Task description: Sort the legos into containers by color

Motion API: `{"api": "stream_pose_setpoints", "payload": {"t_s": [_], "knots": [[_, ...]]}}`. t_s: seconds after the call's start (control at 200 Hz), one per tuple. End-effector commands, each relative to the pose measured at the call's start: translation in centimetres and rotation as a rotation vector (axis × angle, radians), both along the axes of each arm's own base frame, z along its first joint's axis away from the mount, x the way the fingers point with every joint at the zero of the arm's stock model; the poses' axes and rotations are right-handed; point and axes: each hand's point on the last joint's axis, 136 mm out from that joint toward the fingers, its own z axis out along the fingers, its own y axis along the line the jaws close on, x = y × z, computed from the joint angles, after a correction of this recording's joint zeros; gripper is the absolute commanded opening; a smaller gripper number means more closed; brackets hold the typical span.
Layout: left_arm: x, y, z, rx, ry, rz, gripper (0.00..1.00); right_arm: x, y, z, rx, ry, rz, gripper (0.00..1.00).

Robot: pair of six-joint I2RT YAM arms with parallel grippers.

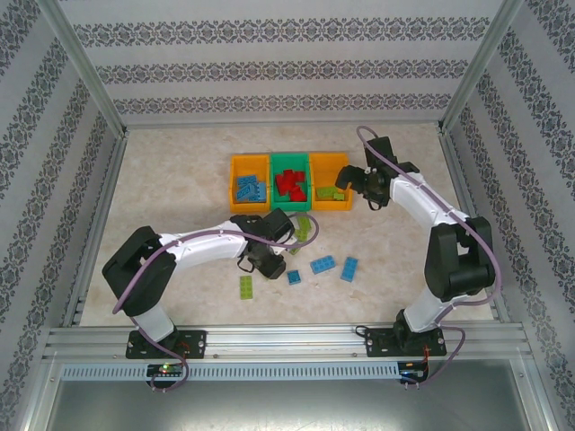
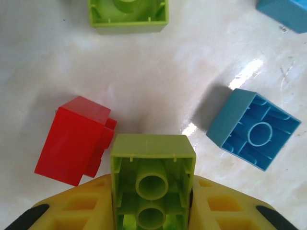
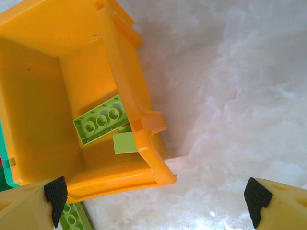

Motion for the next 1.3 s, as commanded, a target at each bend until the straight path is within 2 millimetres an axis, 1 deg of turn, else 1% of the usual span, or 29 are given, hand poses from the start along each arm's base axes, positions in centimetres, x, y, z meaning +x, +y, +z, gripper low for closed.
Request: {"api": "stream_pose_setpoints", "payload": {"t_s": [0.0,0.225,0.305,0.395,0.495,0.619,0.694,0.714,0.734,0.754,0.759,0.789,0.839,0.889,0.949,0.979,1.024,1.054,1.114,1.184,1.294], "knots": [[-0.5,-1.1,2.3,-0.059,0.009,0.012,0.33,-0.2,-0.6,0.6,0.011,-0.027,-0.008,0.98],[0.3,-4.2,6.2,-0.211,0.001,0.017,0.33,-0.6,-1.2,0.6,0.019,-0.031,-0.019,0.98],[0.4,-5.2,7.1,-0.25,0.014,0.016,0.33,-0.8,-1.5,0.5,0.02,-0.032,-0.024,0.98],[0.7,-5.8,7.7,-0.273,0.019,0.023,0.33,-1.2,-1.8,0.3,0.021,-0.026,-0.028,0.98],[2.1,-6.7,8.8,-0.288,-0.02,0.034,0.32,-1.6,-2.1,0.0,0.021,-0.028,-0.038,0.98],[5.3,-8.5,10.9,-0.309,-0.086,0.047,0.29,-2.3,-2.3,-0.6,0.02,-0.015,-0.04,0.98],[7.5,-10.1,12.6,-0.343,-0.113,0.036,0.29,-3.1,-2.4,-1.2,0.018,0.002,-0.041,0.98],[7.9,-10.4,12.5,-0.341,-0.11,0.032,0.29,-3.3,-2.4,-1.3,0.019,0.005,-0.043,0.98],[8.6,-10.8,13.2,-0.352,-0.125,0.029,0.29,-3.6,-2.5,-1.6,0.019,0.012,-0.047,0.98],[9.2,-11.1,13.0,-0.345,-0.125,0.027,0.29,-3.9,-2.5,-1.7,0.02,0.015,-0.05,0.98],[9.4,-11.2,13.3,-0.35,-0.13,0.026,0.29,-4.0,-2.5,-1.7,0.02,0.016,-0.052,0.98],[10.3,-11.7,13.2,-0.344,-0.132,0.025,0.29,-4.4,-2.6,-2.0,0.02,0.022,-0.054,0.98],[12.1,-12.4,13.8,-0.349,-0.143,0.032,0.29,-5.3,-2.8,-2.4,0.018,0.034,-0.066,0.98],[13.8,-12.9,13.5,-0.346,-0.135,0.056,0.28,-6.1,-3.0,-2.8,0.021,0.042,-0.079,0.98],[16.3,-13.0,13.2,-0.346,-0.134,0.105,0.27,-7.1,-3.0,-3.3,0.027,0.046,-0.084,0.98],[17.5,-13.0,13.2,-0.351,-0.138,0.131,0.27,-7.6,-3.1,-3.4,0.029,0.047,-0.086,0.97],[19.5,-12.7,12.4,-0.342,-0.141,0.189,0.27,-8.4,-3.2,-3.7,0.031,0.051,-0.092,0.97],[21.0,-12.5,12.2,-0.349,-0.149,0.232,0.28,-8.9,-3.3,-4.0,0.031,0.055,-0.096,0.97],[23.1,-12.6,11.7,-0.381,-0.134,0.284,0.28,-9.7,-3.2,-4.4,0.039,0.059,-0.093,0.97],[24.9,-13.1,11.1,-0.431,-0.114,0.317,0.28,-10.6,-3.0,-4.9,0.045,0.07,-0.085,0.96],[26.7,-13.6,10.7,-0.491,-0.118,0.35,0.28,-11.9,-2.6,-5.5,0.051,0.083,-0.078,0.96]]}}
